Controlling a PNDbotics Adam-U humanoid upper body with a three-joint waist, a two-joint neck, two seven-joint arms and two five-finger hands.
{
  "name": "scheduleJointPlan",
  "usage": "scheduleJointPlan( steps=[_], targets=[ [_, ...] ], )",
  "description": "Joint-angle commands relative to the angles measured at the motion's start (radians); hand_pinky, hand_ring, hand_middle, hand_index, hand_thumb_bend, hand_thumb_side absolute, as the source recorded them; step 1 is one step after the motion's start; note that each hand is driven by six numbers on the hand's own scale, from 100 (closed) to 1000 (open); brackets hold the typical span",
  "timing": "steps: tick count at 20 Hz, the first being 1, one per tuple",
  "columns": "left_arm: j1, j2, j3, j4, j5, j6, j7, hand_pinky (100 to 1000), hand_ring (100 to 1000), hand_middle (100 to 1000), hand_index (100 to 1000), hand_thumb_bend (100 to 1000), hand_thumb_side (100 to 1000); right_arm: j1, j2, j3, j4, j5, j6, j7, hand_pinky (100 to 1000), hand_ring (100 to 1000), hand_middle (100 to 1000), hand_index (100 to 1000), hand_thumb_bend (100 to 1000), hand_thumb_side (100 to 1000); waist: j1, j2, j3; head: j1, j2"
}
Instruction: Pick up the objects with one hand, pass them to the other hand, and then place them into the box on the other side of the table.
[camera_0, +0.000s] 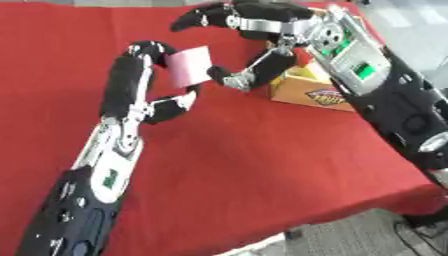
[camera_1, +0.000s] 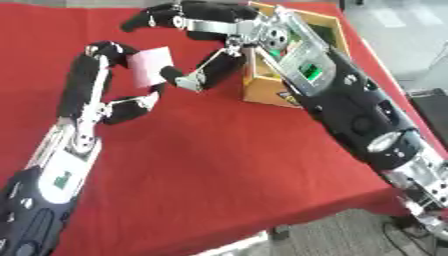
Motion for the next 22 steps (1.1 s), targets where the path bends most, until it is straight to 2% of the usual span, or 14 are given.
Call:
scheduleJointPlan(
  steps=[1, 22],
  targets=[
    [-0.014, -0.019, -0.011, -0.025, -0.01, 0.005, -0.002, 609, 568, 443, 485, 100, 145, -0.017, -0.015, -0.014, -0.001, 0.006, -0.004, -0.022, 1000, 1000, 937, 1000, 100, 100, 0.003, -0.013, -0.001, -0.008, 0.006],
    [-0.012, -0.015, -0.023, -0.092, 0.092, 0.096, -0.032, 589, 534, 401, 487, 100, 214, 0.0, -0.008, -0.02, 0.032, 0.054, -0.057, 0.025, 1000, 1000, 932, 1000, 100, 116, 0.005, -0.003, -0.006, -0.001, 0.006]
  ],
)
